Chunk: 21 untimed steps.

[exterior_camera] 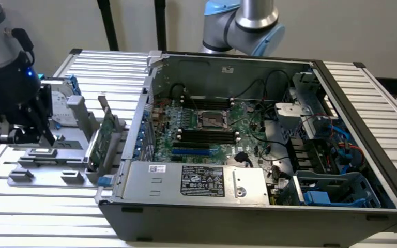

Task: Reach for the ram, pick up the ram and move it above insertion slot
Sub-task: 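Pick up the ram and move it above insertion slot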

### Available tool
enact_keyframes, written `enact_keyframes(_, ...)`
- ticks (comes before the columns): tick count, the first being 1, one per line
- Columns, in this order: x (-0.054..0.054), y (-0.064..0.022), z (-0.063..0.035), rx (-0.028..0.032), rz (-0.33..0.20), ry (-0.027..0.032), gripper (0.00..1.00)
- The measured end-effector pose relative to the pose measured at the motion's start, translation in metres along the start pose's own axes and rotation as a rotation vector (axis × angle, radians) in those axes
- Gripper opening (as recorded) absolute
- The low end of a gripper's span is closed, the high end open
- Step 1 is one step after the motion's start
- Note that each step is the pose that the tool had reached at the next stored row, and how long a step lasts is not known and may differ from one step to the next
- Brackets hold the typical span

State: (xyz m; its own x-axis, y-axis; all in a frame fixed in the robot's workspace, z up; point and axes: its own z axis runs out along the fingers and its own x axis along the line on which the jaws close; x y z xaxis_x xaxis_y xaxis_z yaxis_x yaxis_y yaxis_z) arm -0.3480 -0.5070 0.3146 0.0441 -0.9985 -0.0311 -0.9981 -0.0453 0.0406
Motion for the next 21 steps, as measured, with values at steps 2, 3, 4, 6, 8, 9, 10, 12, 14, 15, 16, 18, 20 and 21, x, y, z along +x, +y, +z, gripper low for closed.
enact_keyframes(2,0.0,-0.0073,-0.0092,-0.0012,0.0,0.0001,0.13)
enact_keyframes(3,0.0,-0.0112,-0.0137,-0.0015,0.0,-0.0002,0.13)
enact_keyframes(4,0.0,-0.0149,-0.0184,-0.0022,0.0,-0.0002,0.13)
enact_keyframes(6,0.0,-0.023,-0.0282,-0.0033,0.0,-0.0003,0.13)
enact_keyframes(8,0.0,-0.031,-0.0374,-0.0043,-0.001,-0.0007,0.13)
enact_keyframes(9,0.0,-0.035,-0.0421,-0.0049,-0.001,-0.0008,0.13)
enact_keyframes(10,0.0,-0.0389,-0.0467,-0.0053,-0.001,-0.0011,0.13)
enact_keyframes(12,0.0,-0.0472,-0.0565,-0.0067,-0.001,-0.0014,0.13)
enact_keyframes(14,0.001,-0.0552,-0.0658,-0.0081,-0.001,-0.0015,0.13)
enact_keyframes(15,0.001,-0.0591,-0.0705,-0.0087,-0.001,-0.0015,0.13)
enact_keyframes(16,0.001,-0.0631,-0.0752,-0.0095,-0.001,-0.0016,0.13)
enact_keyframes(18,0.001,-0.0715,-0.0843,-0.011,-0.002,-0.0017,0.13)
enact_keyframes(20,0.001,-0.0807,-0.0908,-0.0117,-0.002,-0.0022,0.13)
enact_keyframes(21,0.001,-0.085,-0.0931,-0.0121,-0.002,-0.0023,0.13)
